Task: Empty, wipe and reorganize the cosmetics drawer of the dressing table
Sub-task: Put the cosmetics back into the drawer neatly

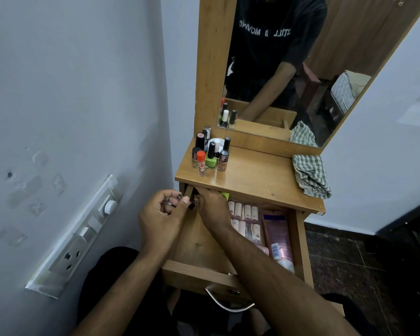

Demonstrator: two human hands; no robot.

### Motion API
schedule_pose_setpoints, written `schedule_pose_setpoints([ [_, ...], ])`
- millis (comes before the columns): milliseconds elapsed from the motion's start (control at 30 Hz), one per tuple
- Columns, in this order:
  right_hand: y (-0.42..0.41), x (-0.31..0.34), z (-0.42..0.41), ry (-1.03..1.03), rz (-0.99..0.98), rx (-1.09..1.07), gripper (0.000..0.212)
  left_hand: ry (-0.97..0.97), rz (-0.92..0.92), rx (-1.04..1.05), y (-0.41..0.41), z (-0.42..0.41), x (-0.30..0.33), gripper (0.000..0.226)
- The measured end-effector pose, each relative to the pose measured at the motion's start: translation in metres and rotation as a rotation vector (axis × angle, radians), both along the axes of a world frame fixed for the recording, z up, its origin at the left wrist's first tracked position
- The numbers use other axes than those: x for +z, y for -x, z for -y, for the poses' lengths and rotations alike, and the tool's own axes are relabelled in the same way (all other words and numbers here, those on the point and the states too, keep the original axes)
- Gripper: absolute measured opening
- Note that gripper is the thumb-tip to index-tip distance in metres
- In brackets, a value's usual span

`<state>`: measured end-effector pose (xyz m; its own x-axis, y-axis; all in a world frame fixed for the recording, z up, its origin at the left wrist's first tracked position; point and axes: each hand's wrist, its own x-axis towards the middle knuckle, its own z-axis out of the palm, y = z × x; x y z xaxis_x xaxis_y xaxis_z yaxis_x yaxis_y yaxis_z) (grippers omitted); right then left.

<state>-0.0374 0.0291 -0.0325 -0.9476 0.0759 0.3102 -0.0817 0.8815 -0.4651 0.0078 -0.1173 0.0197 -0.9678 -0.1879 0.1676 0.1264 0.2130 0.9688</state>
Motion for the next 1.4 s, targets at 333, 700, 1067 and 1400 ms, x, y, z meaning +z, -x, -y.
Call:
schedule_pose_setpoints([
  [333, -0.006, 0.002, -0.01, -0.026, -0.06, 0.078, 0.033, 0.027, 0.024, -0.042, 0.002, -0.002, -0.003, 0.014],
  [700, -0.041, 0.067, -0.041, -0.019, -0.333, 0.015, 0.017, 0.384, 0.01, -0.208, 0.02, -0.002, -0.007, 0.017],
  [1067, -0.001, 0.137, -0.03, -0.119, -0.309, 0.014, 0.053, 0.506, 0.023, -0.18, 0.056, -0.011, -0.01, 0.021],
  [1400, 0.005, 0.135, -0.027, -0.201, -0.192, 0.043, 0.038, 0.565, -0.02, -0.239, 0.062, -0.015, -0.018, 0.024],
])
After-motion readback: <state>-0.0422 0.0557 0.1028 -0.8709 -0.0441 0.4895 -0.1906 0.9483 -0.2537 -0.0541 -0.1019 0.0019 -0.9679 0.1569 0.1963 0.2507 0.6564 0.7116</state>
